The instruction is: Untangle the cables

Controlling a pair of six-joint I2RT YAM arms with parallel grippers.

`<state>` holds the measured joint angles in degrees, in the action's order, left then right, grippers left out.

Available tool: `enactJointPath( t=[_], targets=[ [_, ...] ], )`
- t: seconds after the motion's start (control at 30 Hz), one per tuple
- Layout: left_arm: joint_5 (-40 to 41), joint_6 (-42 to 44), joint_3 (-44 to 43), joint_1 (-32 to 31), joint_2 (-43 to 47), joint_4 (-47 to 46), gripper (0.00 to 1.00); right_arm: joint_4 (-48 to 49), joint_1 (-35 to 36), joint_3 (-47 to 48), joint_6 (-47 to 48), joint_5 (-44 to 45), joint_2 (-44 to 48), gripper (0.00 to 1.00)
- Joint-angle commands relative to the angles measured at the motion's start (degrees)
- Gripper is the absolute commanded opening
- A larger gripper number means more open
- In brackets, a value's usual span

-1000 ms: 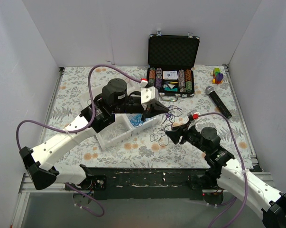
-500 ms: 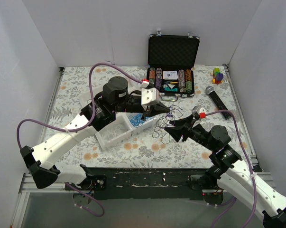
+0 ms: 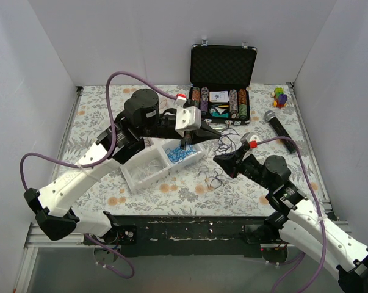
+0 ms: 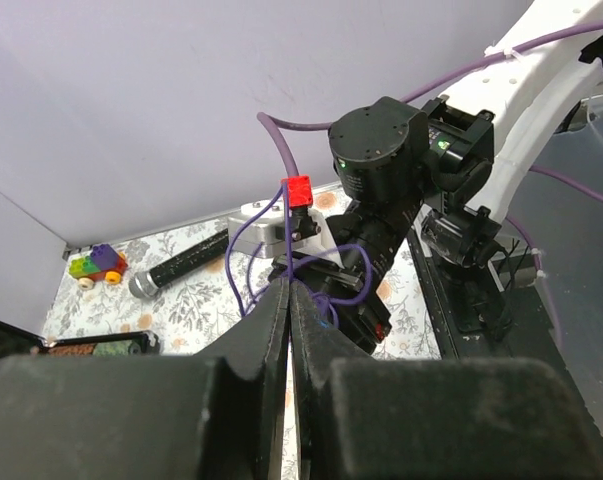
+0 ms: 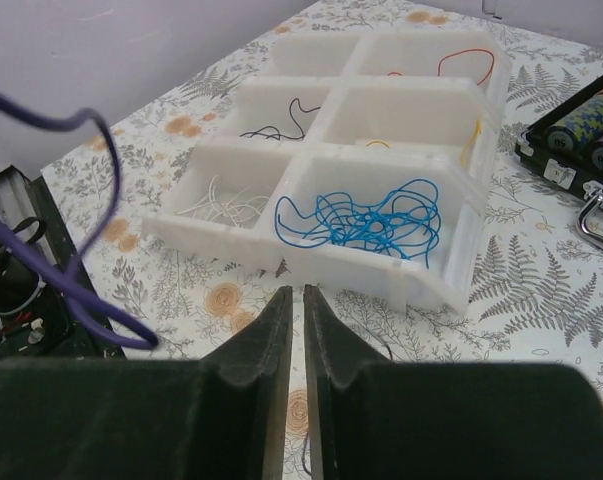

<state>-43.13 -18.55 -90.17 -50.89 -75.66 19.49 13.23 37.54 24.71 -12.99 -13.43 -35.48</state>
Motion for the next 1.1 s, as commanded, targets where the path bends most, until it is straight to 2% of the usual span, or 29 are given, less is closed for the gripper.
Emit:
enactJointPath(
  t=[0.0, 0.07, 0.17, 0.27, 0.33, 0.4, 0.47, 0.57, 0.6, 0.7, 0.87, 1.07],
  targets=[
    [1.1, 1.1, -2.8, 0.0, 0.8, 0.4, 0.0, -1.1, 0.3, 0.9, -0.2, 2.2, 1.6, 0.12],
    [3.8, 0.9, -3.5, 0.0, 1.1, -0.9, 0.0, -1.9, 0.3, -1.2, -1.4, 4.0, 3.0, 0.07],
    [9.3, 3.7, -4.7, 0.0, 1.7, -3.4, 0.0, -2.2, 0.3, -5.4, -3.7, 5.0, 5.1, 0.08],
    [19.0, 7.2, -5.5, 0.0, 2.0, -6.8, 0.0, -3.6, 0.3, -7.5, -5.8, 7.6, 5.9, 0.17],
    [28.2, 9.7, -4.2, 0.2, 2.7, -10.5, 0.0, -5.3, 0.3, -7.9, -6.2, 9.6, 5.5, 0.28],
    [37.6, 10.7, 0.0, 0.9, 3.9, -15.6, 0.0, -6.5, 0.3, -7.4, -6.3, 10.9, 4.6, 0.32],
    [42.1, 9.9, 3.3, 3.9, 4.4, -16.6, 0.0, -7.2, 0.3, -6.4, -6.3, 11.7, 3.9, 0.33],
    [37.7, 2.8, 7.6, 16.6, 5.2, -11.4, 0.0, -7.1, 0.3, -5.6, -6.1, 12.2, 3.6, 0.34],
    [35.9, 2.6, 9.9, 22.4, 5.4, -10.2, 0.0, -7.1, 0.3, -5.4, -6.0, 12.0, 3.4, 0.34],
    [30.2, 4.5, 18.6, 32.1, 7.2, -8.6, 0.0, -7.7, 0.3, -4.5, -5.6, 11.8, 2.7, 0.34],
    [25.2, 8.1, 28.5, 40.6, 8.6, -7.4, 0.0, -9.2, 0.3, -3.4, -5.2, 11.9, 3.2, 0.34],
    [23.5, 10.0, 34.2, 43.2, 9.0, -10.1, 0.0, -10.2, 0.3, -3.4, -5.7, 12.3, 4.8, 0.35]
  ],
)
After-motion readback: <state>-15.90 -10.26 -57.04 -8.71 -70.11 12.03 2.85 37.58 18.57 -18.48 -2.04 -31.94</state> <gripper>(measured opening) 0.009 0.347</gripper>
